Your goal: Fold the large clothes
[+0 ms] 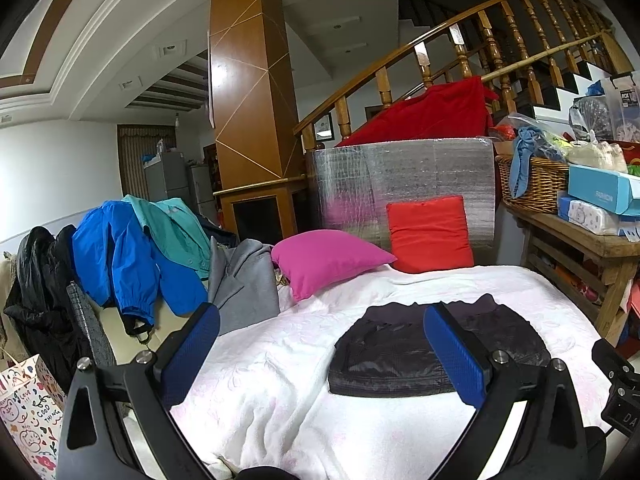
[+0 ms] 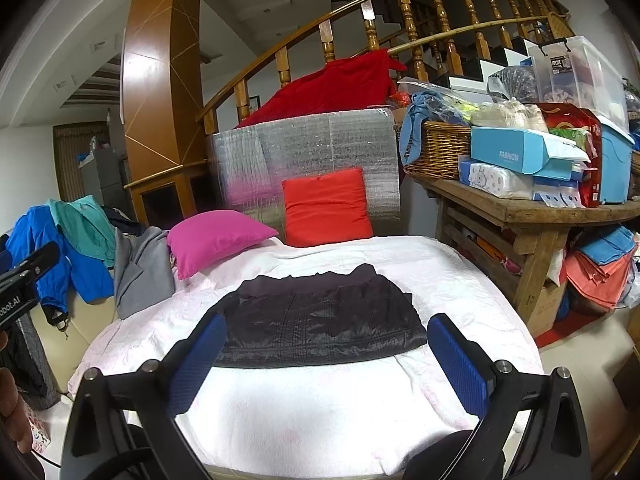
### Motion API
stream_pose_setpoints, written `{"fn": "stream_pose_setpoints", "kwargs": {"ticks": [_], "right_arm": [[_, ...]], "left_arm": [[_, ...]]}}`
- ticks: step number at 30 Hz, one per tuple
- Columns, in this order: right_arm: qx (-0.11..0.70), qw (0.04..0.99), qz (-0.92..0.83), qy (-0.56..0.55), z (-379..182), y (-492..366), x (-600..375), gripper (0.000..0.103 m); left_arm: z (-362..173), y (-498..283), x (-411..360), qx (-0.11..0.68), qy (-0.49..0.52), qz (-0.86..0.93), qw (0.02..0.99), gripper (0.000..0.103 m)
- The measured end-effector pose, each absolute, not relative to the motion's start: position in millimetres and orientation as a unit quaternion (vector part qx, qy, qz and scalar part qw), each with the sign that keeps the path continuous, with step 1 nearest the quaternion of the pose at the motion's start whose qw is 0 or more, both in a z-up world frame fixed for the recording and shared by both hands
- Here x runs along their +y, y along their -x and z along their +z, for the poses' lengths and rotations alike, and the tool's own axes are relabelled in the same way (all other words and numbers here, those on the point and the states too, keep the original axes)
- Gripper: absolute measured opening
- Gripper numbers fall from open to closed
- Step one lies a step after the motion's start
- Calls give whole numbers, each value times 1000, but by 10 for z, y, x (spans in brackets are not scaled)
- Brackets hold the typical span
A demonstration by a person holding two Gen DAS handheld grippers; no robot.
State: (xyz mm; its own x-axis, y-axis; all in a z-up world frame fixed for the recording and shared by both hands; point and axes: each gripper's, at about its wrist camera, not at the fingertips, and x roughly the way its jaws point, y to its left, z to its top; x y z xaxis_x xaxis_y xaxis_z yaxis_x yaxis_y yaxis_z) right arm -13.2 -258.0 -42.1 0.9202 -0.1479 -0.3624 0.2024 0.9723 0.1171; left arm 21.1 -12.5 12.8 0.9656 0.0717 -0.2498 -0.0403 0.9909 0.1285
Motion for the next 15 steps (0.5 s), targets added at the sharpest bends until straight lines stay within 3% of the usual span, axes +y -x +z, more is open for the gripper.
{"fn": "stream_pose_setpoints", "kwargs": {"ticks": [15], "right_arm": [[174, 977, -95, -76, -409, 128, -2532, 102]], "left_arm": [[101, -229, -106, 129, -59, 32, 989, 102]]}}
